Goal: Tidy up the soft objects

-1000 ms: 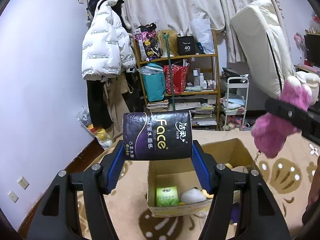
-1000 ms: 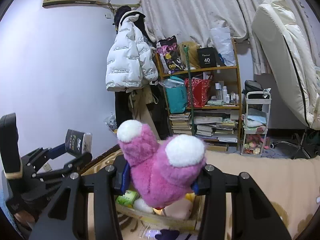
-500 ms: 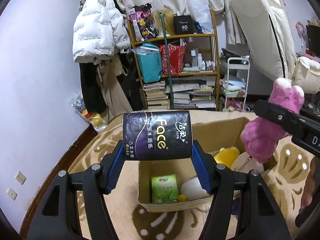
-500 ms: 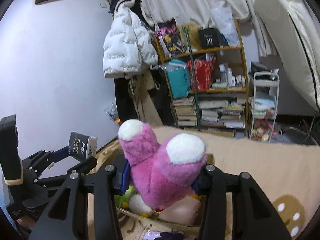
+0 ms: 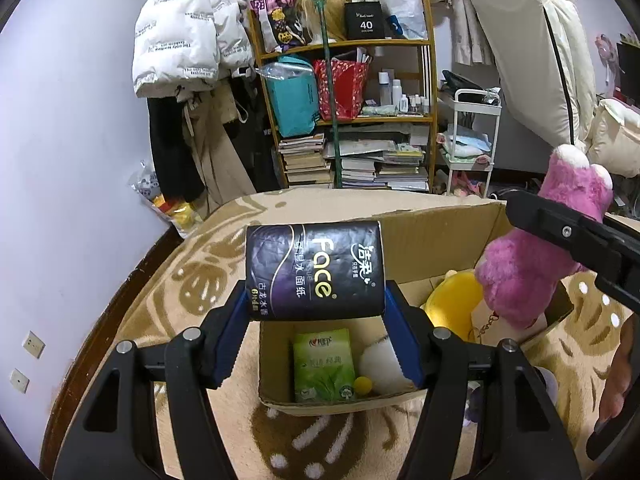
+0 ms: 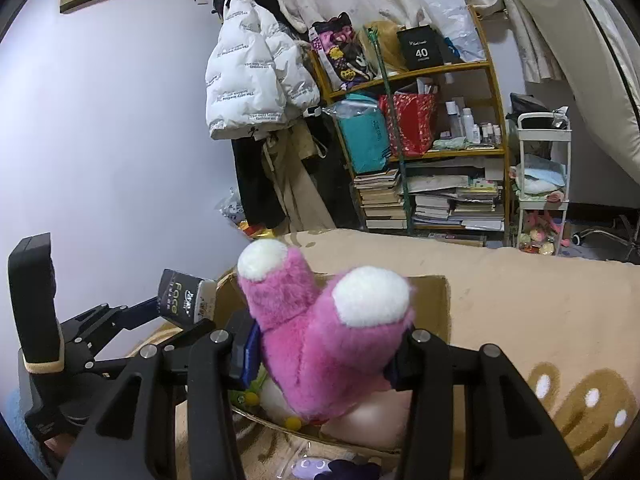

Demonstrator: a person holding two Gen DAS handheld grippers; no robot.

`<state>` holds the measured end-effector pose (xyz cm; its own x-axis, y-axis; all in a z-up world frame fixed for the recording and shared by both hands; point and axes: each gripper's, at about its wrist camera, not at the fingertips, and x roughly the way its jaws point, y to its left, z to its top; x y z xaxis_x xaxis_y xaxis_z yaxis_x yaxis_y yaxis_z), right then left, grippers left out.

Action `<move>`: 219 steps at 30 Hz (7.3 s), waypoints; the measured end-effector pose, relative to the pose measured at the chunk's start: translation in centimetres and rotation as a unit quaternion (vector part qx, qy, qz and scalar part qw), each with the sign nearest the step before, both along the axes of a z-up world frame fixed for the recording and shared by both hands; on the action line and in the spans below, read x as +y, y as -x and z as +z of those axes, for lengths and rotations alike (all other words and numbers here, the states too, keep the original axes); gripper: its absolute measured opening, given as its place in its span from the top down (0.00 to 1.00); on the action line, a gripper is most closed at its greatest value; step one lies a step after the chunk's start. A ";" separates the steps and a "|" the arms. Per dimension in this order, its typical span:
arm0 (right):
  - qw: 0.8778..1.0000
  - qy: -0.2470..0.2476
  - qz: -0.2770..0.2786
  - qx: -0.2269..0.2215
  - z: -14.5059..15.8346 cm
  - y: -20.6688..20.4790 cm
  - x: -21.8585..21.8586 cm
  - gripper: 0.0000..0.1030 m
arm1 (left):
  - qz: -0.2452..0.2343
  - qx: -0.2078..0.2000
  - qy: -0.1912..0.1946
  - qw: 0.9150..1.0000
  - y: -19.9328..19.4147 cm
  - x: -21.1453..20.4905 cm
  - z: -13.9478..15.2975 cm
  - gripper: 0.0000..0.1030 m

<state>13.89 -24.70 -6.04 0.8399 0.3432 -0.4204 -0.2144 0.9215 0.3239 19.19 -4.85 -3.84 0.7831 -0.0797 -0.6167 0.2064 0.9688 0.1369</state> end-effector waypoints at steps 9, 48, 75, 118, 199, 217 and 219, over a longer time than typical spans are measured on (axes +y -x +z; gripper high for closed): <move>1.000 -0.008 0.002 0.011 -0.3 -0.5 -0.3 0.49 | -0.009 0.017 0.003 1.000 -0.2 -0.3 -0.8 0.38; 0.998 -0.031 -0.020 0.044 -0.3 -1.4 -1.5 0.91 | 0.039 0.018 -0.002 0.999 -0.3 0.9 -0.1 0.21; 0.999 0.028 -0.009 0.032 4.1 -0.7 0.0 0.93 | 0.050 0.032 0.018 0.998 2.8 2.6 2.1 0.15; 0.969 -0.030 -0.079 0.234 -5.7 6.0 -4.9 0.14 | -0.016 0.109 0.038 0.993 7.2 -2.1 -3.2 0.05; 0.996 -0.025 -0.062 0.061 2.9 10.3 -4.2 0.41 | 0.020 -0.097 0.002 0.995 10.6 -0.1 5.3 0.22; 0.999 0.024 -0.037 0.022 4.9 2.9 -1.5 0.40 | 0.022 -0.101 0.012 0.995 2.9 1.1 6.5 0.21; 0.999 0.027 -0.041 0.023 4.2 2.3 -1.2 0.40 | 0.027 -0.093 0.019 0.995 2.5 1.5 5.7 0.21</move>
<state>11.61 -25.95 -1.80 0.8433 0.2500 -0.4758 -0.1242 0.9519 0.2802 16.72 -3.40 1.89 0.8872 -0.0545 -0.4582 0.1281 0.9831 0.1311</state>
